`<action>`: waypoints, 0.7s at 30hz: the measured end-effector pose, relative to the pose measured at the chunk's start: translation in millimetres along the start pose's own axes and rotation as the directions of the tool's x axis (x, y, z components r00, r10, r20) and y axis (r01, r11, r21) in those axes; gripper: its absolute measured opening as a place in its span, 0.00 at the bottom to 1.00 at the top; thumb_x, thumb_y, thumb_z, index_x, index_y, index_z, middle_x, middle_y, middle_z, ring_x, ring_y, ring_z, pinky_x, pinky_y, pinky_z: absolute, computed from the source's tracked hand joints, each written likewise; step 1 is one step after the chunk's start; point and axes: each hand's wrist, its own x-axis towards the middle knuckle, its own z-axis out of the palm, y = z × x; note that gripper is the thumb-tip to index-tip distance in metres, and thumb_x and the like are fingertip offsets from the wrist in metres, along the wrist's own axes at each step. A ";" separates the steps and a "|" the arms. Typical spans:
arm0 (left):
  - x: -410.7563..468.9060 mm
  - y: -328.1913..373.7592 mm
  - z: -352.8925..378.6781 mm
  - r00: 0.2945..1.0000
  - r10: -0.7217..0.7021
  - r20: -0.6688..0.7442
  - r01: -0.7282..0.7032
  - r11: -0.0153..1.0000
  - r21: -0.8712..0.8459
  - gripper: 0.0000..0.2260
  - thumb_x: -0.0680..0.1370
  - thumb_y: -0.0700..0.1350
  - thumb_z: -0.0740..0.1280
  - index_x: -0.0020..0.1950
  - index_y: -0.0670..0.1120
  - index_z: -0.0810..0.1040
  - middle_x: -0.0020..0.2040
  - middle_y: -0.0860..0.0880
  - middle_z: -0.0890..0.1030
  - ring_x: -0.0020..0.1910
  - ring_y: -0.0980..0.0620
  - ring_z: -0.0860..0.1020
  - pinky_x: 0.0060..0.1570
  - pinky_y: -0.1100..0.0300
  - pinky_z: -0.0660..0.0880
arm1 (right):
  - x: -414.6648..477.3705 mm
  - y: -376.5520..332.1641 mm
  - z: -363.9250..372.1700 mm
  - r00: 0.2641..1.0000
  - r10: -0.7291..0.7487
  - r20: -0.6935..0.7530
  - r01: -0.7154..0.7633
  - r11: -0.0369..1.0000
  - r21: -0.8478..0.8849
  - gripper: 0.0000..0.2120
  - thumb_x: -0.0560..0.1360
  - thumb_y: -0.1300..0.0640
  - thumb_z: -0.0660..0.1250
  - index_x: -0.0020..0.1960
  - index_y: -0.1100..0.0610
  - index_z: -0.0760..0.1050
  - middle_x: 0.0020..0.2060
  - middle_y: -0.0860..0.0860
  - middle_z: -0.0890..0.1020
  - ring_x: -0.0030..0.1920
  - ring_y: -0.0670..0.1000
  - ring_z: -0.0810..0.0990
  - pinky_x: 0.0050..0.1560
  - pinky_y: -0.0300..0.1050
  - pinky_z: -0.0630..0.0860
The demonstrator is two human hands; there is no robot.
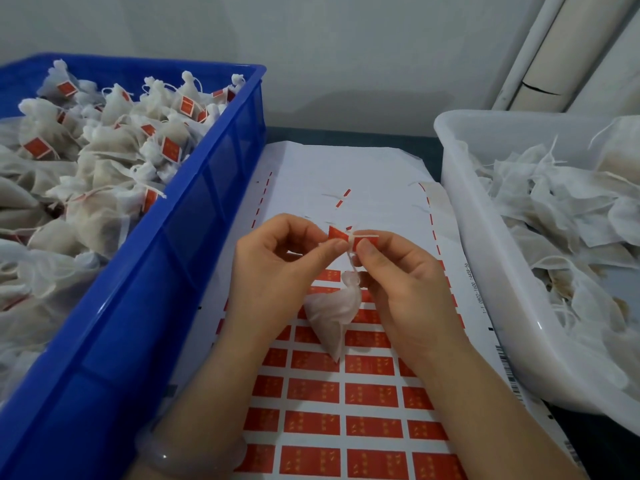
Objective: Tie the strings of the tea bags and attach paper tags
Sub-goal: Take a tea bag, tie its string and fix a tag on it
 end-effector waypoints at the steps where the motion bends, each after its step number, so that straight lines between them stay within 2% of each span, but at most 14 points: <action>1: 0.1 1.1 0.0 1.000 -0.007 0.029 0.007 1.000 -0.022 0.09 0.63 0.56 0.69 0.41 0.54 0.79 0.38 0.60 0.81 0.37 0.60 0.80 0.34 0.73 0.75 | 0.0 0.0 -0.1 1.000 -0.005 0.010 0.005 1.000 -0.001 0.12 0.63 0.43 0.63 0.43 0.45 0.81 0.40 0.42 0.84 0.45 0.44 0.81 0.51 0.44 0.79; 4: -0.3 3.2 -0.4 0.994 -0.030 0.103 0.040 0.995 -0.096 0.12 0.63 0.54 0.69 0.45 0.55 0.80 0.41 0.59 0.83 0.41 0.60 0.82 0.38 0.70 0.77 | -1.1 -2.2 0.4 0.998 -0.052 0.020 0.053 0.998 -0.025 0.12 0.64 0.44 0.64 0.45 0.43 0.80 0.42 0.40 0.84 0.45 0.41 0.82 0.46 0.37 0.79; 8: -1.3 3.9 -1.5 0.991 -0.035 0.126 0.057 0.982 -0.178 0.11 0.63 0.51 0.69 0.44 0.55 0.81 0.39 0.60 0.84 0.41 0.59 0.83 0.38 0.70 0.76 | -2.2 -5.9 -0.9 0.992 -0.126 -0.012 0.125 0.991 -0.042 0.12 0.64 0.47 0.66 0.47 0.43 0.80 0.44 0.37 0.83 0.47 0.38 0.81 0.43 0.28 0.76; 13: -1.9 4.3 -1.6 0.991 -0.038 0.129 0.065 0.976 -0.207 0.09 0.64 0.50 0.68 0.42 0.55 0.81 0.37 0.60 0.84 0.39 0.58 0.83 0.36 0.70 0.76 | -0.3 -5.5 -3.8 0.990 -0.116 -0.086 0.113 0.993 -0.036 0.16 0.59 0.45 0.69 0.46 0.46 0.77 0.41 0.39 0.84 0.41 0.39 0.82 0.38 0.29 0.76; 17: -2.0 4.2 -1.3 0.991 -0.040 0.124 0.065 0.977 -0.201 0.08 0.64 0.49 0.68 0.42 0.55 0.80 0.36 0.60 0.83 0.37 0.58 0.83 0.35 0.71 0.76 | -0.7 -5.8 -3.9 0.985 -0.139 -0.098 0.130 0.987 -0.100 0.11 0.61 0.43 0.66 0.41 0.46 0.78 0.36 0.37 0.83 0.39 0.37 0.81 0.35 0.27 0.74; 21: -2.1 4.7 -0.9 0.990 -0.033 0.136 0.058 0.982 -0.179 0.09 0.65 0.49 0.68 0.44 0.54 0.81 0.39 0.58 0.84 0.39 0.57 0.83 0.36 0.69 0.77 | -1.0 -6.5 -3.0 0.986 -0.138 -0.093 0.128 0.986 -0.109 0.10 0.62 0.43 0.65 0.41 0.46 0.77 0.35 0.38 0.82 0.37 0.37 0.80 0.35 0.27 0.74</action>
